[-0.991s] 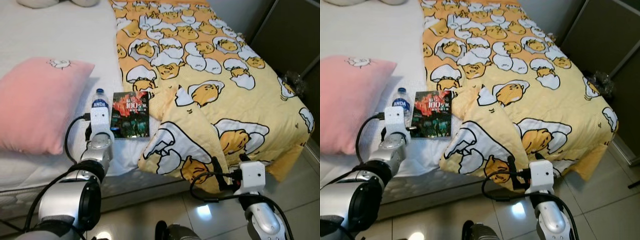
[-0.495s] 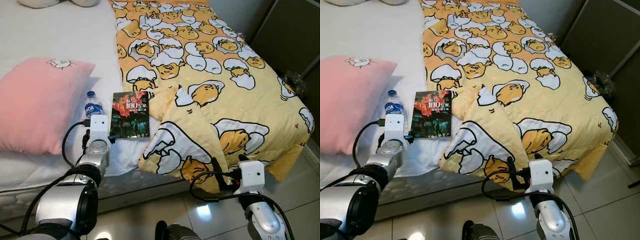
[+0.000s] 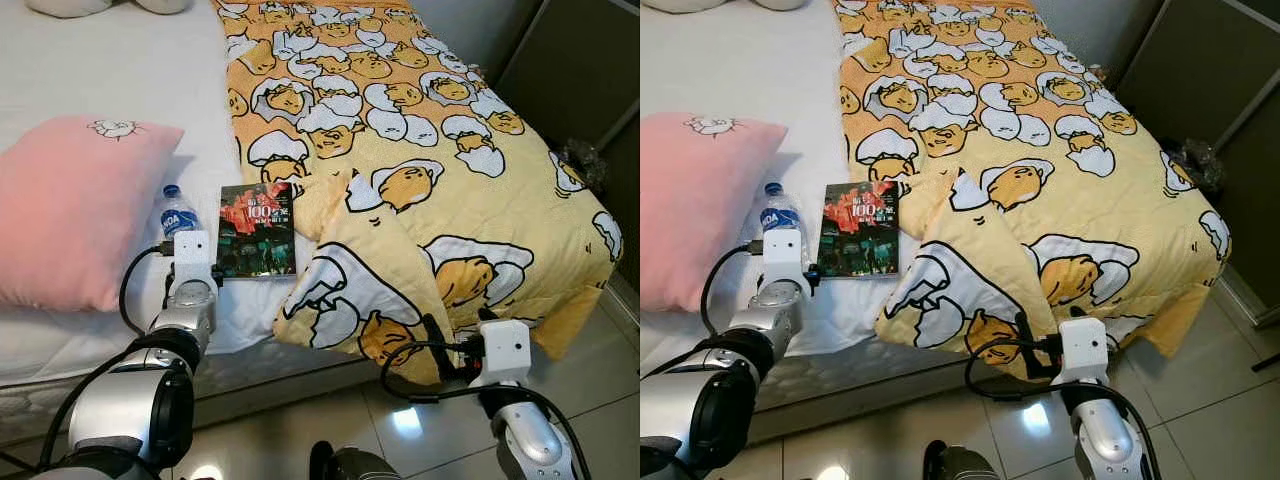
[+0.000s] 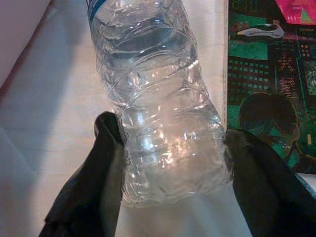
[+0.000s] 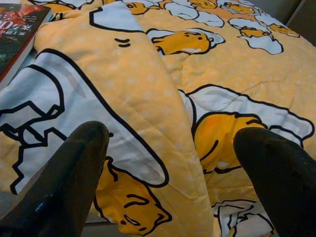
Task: Clean up the room
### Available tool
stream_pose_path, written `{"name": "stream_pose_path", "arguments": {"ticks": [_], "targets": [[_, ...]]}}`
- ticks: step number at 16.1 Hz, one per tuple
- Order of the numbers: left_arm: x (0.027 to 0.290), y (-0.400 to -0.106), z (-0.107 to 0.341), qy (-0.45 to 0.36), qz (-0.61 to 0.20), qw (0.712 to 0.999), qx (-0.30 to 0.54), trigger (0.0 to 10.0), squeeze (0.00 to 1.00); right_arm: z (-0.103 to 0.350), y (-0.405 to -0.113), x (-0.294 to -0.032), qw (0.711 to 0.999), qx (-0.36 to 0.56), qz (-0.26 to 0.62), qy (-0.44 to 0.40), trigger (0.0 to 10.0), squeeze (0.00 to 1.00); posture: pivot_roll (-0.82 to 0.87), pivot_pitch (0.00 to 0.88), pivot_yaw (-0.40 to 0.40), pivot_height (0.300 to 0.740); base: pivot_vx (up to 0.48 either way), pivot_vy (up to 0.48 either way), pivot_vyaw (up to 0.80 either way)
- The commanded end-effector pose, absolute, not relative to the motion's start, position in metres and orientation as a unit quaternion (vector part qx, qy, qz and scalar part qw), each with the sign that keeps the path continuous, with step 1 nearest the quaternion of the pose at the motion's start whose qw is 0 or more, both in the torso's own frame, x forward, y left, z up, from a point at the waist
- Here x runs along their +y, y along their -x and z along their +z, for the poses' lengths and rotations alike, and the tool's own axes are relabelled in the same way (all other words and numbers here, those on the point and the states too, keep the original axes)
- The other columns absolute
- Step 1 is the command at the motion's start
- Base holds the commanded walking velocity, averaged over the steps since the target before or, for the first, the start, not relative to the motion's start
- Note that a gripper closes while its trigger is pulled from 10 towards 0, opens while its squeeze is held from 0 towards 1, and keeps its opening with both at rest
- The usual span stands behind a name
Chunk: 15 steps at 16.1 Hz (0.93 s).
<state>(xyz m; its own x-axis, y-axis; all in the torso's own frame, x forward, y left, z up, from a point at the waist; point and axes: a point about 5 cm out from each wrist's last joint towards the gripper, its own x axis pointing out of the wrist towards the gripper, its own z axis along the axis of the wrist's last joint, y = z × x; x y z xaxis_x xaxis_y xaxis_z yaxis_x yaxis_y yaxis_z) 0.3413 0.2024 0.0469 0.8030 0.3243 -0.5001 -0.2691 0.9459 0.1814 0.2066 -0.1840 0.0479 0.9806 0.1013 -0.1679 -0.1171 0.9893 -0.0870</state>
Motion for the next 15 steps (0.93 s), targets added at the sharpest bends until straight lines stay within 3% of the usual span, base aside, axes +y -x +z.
{"name": "stream_pose_path", "arguments": {"ticks": [1,7,11,15], "targets": [[0.200,-0.336,0.039,-0.050,0.149,0.943,0.293,0.0,0.00,0.051,-0.208,-0.192,0.994,0.083,0.043,0.053,10.0,0.00,-0.21,0.092,-0.119,0.740,0.000,0.000,0.00],[0.196,-0.346,0.051,-0.059,0.116,0.958,0.254,0.0,0.00,0.050,-0.213,-0.189,0.994,0.081,0.045,0.053,10.0,0.00,-0.19,0.085,-0.117,0.740,0.000,0.000,0.00],[0.174,-0.360,0.072,-0.063,0.038,0.983,0.168,0.0,0.00,0.050,-0.220,-0.188,0.995,0.075,0.037,0.048,10.0,0.00,-0.15,0.064,-0.106,0.740,0.000,0.000,0.00],[0.178,-0.360,0.087,-0.049,0.016,0.995,0.086,0.0,0.00,0.052,-0.240,-0.181,0.997,0.058,0.041,0.036,10.0,0.00,-0.08,0.022,-0.097,0.740,0.000,0.000,0.00]]}}
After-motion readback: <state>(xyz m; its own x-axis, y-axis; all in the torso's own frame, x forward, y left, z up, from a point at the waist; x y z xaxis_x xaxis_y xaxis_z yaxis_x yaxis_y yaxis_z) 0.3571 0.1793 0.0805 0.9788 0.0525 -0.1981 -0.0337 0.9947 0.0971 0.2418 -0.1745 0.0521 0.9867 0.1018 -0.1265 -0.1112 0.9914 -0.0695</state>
